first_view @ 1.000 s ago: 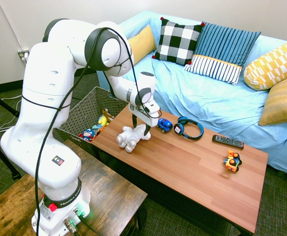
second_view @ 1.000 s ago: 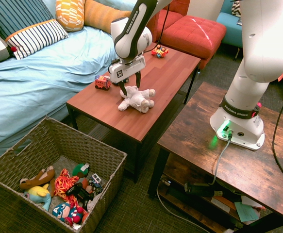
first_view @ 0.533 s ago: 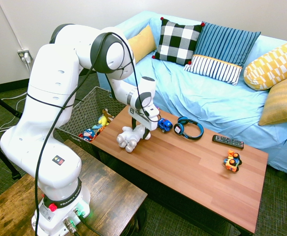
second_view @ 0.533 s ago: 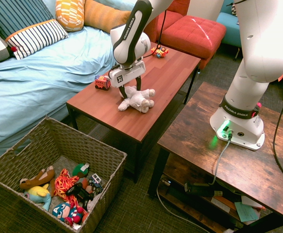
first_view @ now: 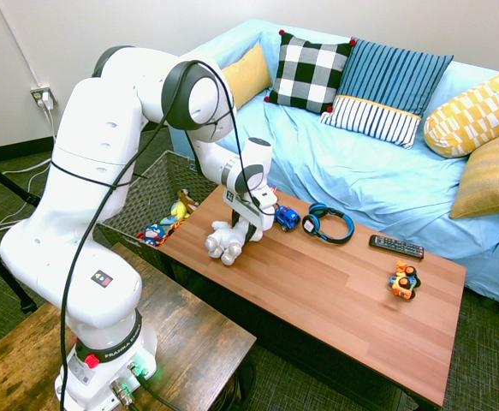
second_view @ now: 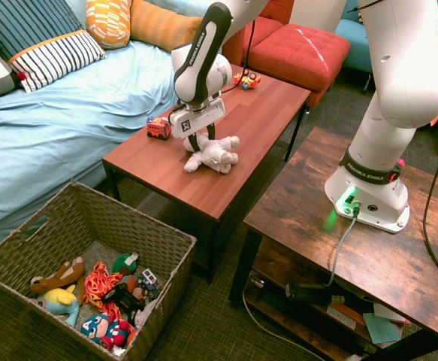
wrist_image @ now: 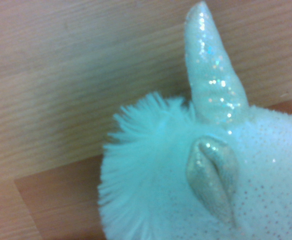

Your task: Put the stuffed toy in the basket

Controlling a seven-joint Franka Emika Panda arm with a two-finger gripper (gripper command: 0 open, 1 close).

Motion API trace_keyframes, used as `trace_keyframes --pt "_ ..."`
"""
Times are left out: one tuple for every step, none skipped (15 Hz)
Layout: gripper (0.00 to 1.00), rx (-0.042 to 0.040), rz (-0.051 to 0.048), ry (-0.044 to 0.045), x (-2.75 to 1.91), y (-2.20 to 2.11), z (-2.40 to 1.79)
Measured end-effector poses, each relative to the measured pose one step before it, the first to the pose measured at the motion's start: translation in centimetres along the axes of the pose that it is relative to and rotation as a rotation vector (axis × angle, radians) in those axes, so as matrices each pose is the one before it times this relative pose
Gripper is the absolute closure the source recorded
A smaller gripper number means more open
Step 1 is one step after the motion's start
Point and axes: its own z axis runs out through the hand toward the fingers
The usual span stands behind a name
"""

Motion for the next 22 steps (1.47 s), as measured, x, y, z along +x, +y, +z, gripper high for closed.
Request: trace_keyframes --pt "1.00 0.00227 -0.00675 0.00016 -0.001 -0.025 -0.021" --pt "1.00 0.00449 -0.00734 -0.00058 0.021 -0.032 -0.088" --pt "1.00 0.00765 -0.00878 -0.00127 0.036 -0.063 -0.289" --pt "1.00 0.00827 -0.00908 0.00172 0.034 -0.085 -0.441" --pt "1.00 0.01077 -0.00848 0.00181 0.007 -0.119 -0.567" --pt "1.00 0.01694 -0.00921 0.00266 -0.066 -0.215 -0.924" --pt "1.00 0.01726 -0.01113 0.00655 -0.210 -0.277 -1.240" --pt "1.00 0.01597 -0.01299 0.00841 -0.488 -0.347 -1.569" --pt "1.00 0.01592 -0.01663 0.00977 -0.748 -0.493 -1.780" --pt "1.00 0.01022 -0.02449 0.01061 -0.998 -0.686 -1.907" --pt "1.00 0.00721 -0.02681 0.01688 -1.150 -0.903 -1.834" --pt "1.00 0.00485 -0.02503 0.02059 -1.251 -1.182 -1.606" --pt "1.00 0.00411 -0.02754 0.02042 -1.412 -1.515 -1.426" --pt "1.00 0.00421 -0.02818 0.01602 -1.571 -1.733 -1.091" --pt "1.00 0.00268 -0.03077 0.01237 -1.796 -1.922 -0.829" --pt "1.00 -0.00006 -0.03038 0.01121 -1.769 -1.866 -0.667" --pt "1.00 -0.00524 -0.02832 0.01120 -1.770 -2.006 -0.584" --pt "1.00 -0.00965 -0.02862 0.01237 -1.561 -1.934 -0.496" --pt "1.00 -0.01558 -0.01994 0.01151 -0.779 -2.414 0.089" --pt "1.00 -0.00524 -0.00563 0.00260 0.050 -0.279 0.023" --pt "1.00 -0.00810 -0.01607 0.00753 -0.104 -0.645 0.416" --pt "1.00 -0.00964 -0.02431 0.01326 -0.535 -1.225 0.555"
